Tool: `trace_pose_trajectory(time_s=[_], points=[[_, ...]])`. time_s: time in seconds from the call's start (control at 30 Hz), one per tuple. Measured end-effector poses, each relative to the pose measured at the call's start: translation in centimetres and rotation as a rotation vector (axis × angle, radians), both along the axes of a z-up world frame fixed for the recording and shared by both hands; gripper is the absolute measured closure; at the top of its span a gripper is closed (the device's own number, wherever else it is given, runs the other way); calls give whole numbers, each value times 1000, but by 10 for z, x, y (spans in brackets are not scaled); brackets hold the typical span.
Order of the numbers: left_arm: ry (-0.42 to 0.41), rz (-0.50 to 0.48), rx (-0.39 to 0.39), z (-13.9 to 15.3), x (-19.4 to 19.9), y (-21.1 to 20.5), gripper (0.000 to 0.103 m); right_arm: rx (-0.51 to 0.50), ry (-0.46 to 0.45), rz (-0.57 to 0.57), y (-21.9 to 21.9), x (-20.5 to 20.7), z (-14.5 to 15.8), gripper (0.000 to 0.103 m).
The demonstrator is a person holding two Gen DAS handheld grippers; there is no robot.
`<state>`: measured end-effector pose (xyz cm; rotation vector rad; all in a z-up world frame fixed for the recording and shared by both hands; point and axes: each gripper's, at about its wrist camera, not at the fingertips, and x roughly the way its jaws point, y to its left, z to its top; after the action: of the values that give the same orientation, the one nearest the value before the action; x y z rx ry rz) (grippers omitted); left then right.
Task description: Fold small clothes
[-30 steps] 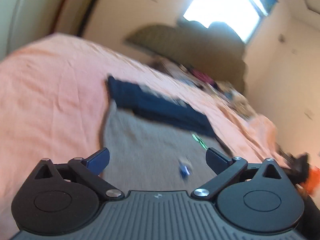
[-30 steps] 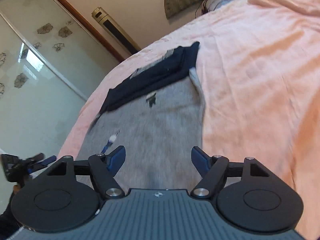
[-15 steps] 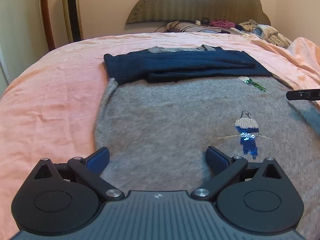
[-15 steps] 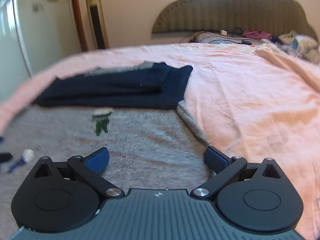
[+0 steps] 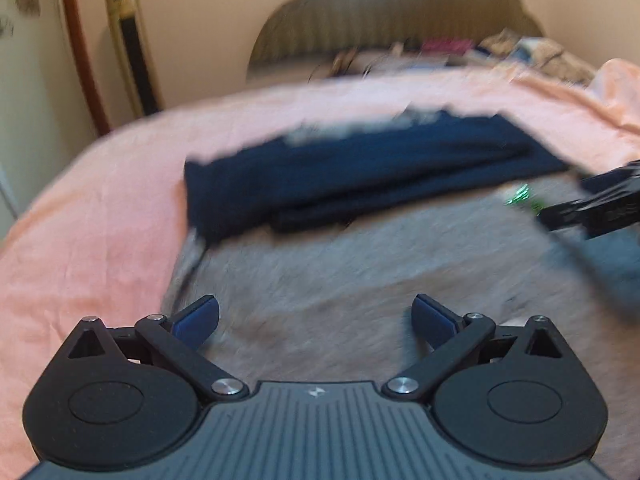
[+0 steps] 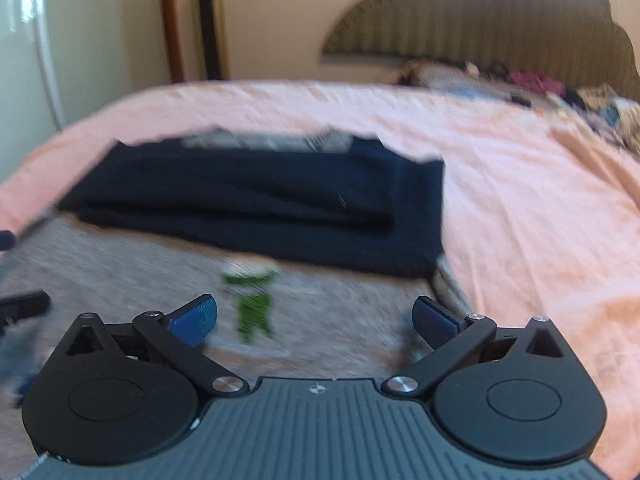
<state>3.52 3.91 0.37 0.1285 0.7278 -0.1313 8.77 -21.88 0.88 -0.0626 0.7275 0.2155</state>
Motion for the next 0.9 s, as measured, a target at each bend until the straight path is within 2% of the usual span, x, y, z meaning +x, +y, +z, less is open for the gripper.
trace_pose_trajectory(time_s=[0.03,0.07,0.1,0.17,0.23,0.33,0.47,0.53,0.57,0.6,0.67,0.77,0.83,0.9], points=[[24,7,-86,-1,2,16,0,39,0,7,-10,-2,-1,0],[20,19,-83,1,0,25,0,70,-4,-12,-20,-4,0,0],[13,43,-30,-2,0,31,0,77,-6,-22,-28,-6,0,0],[16,31,-75,-1,-3,45,0,123,-8,-14,-38,-7,0,0],[15,23,-39,-2,-5,41,0,72,-4,-8,-30,-7,0,0],[-7,78,24,5,-18,28,0,-28,-13,-47,-10,-17,8,1],[5,-30,-61,15,-55,17,0,49,-14,66,7,-52,18,0],[28,-91,-30,9,-69,9,0,-9,29,101,17,-62,8,0],[25,-103,16,1,-76,7,0,-41,-5,118,17,-70,4,0],[-6,-101,12,0,-83,13,0,-37,-14,125,12,-75,3,0],[22,-65,17,4,-86,28,0,-31,8,108,-7,-81,6,0],[14,18,63,7,-101,50,0,-30,19,33,-36,-96,11,0],[27,67,40,14,-111,54,0,-41,44,-56,-38,-106,19,0],[24,54,-40,24,-123,44,0,47,25,-12,-27,-122,29,0]])
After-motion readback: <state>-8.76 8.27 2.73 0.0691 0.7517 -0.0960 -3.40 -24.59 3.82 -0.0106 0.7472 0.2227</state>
